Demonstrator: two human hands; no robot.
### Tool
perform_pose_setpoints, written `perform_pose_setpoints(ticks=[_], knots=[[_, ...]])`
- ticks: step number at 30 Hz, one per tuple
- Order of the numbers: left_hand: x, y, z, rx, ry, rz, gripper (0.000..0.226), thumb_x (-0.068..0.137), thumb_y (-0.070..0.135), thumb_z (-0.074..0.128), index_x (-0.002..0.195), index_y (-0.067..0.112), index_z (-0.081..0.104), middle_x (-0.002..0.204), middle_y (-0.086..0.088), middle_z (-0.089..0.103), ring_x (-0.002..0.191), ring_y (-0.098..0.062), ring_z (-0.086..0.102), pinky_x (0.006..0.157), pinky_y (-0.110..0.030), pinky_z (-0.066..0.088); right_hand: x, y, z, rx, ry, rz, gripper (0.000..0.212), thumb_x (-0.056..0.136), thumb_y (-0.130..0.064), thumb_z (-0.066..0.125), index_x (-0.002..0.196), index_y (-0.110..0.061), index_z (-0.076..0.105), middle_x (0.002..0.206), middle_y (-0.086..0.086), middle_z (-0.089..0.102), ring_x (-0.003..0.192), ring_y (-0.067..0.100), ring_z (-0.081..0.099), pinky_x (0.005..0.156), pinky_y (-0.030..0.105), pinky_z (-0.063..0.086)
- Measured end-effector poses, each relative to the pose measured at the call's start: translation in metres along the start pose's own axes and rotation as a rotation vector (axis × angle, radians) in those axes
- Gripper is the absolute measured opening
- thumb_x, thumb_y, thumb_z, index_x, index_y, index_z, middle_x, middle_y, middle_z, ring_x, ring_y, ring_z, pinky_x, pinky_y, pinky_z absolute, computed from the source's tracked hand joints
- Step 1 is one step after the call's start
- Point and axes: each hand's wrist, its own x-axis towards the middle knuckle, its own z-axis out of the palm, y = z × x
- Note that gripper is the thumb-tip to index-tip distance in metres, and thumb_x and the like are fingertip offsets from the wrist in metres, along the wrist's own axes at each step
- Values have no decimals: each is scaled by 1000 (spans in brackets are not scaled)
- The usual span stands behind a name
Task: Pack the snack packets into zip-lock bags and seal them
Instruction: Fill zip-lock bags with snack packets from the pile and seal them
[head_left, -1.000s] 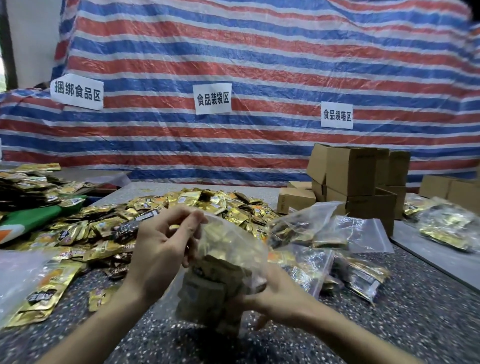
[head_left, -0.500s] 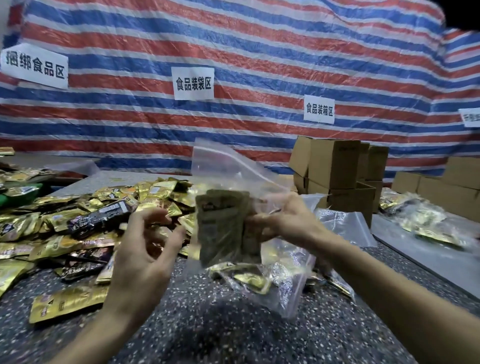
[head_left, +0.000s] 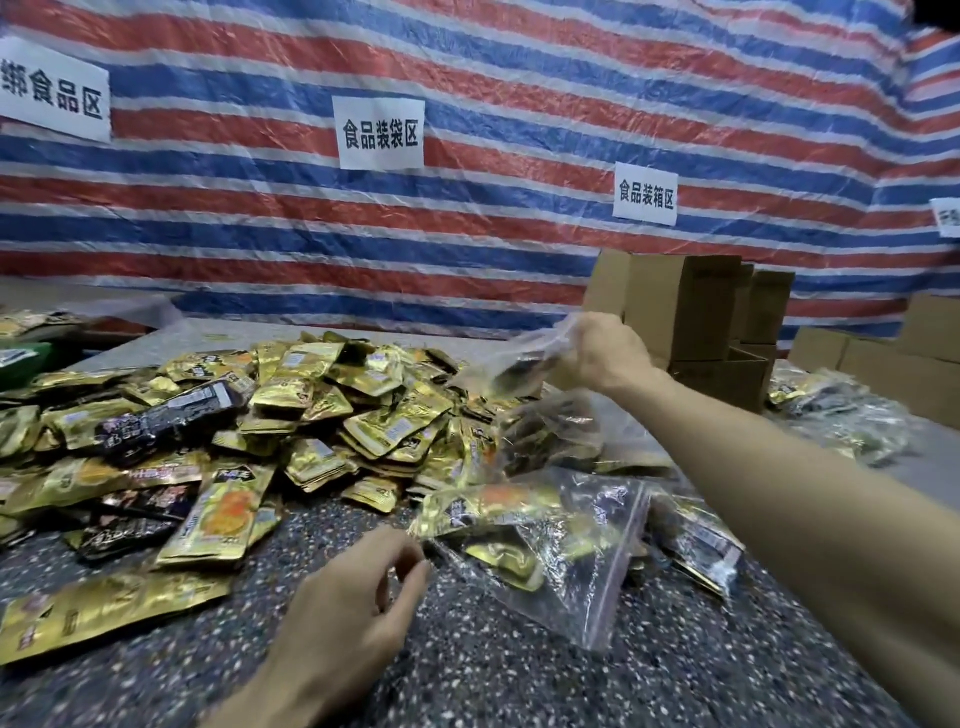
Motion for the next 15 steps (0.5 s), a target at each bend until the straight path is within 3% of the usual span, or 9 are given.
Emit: perform_pose_setpoints(ticks=[3,6,8,11,15], knots=[[-1,1,0,-19,-19,5,13,92,35,61,80,36,57,94,30,59,70,-8,60,54,-16,49,-4,13,12,-277,-236,139,31,89,-27,57,119,-19,54,110,10,60,111,36,56,95,47,37],[0,-2,2,-55,-10,-29,14,94,36,59,80,35,57,90,29,61,66,-7,61,55,-20,51,-4,16,5,-246,-332,279,33,83,-25,54,115,-17,52,98,5,58,96,31,54,89,45,39],[1,-4,3,-81,-1,-52,14,95,33,59,81,34,57,89,27,62,67,-6,62,55,-23,52,-7,9,-5,-247,-285,280,25,83,-25,57,106,-16,55,96,6,61,94,31,56,89,44,44],[1,-5,2,-101,20,-85,14,95,35,57,81,33,58,84,23,64,64,-7,62,54,-22,49,-21,-19,-13,-183,-64,150,17,86,-22,56,95,-11,65,97,10,69,93,33,60,88,44,51],[-1,-6,-1,-152,72,-141,17,97,29,58,80,30,60,78,20,64,58,-6,60,51,-21,47,-65,-82,-1,240,21,-99,21,90,-19,56,95,-16,75,97,2,75,85,19,66,77,35,57]])
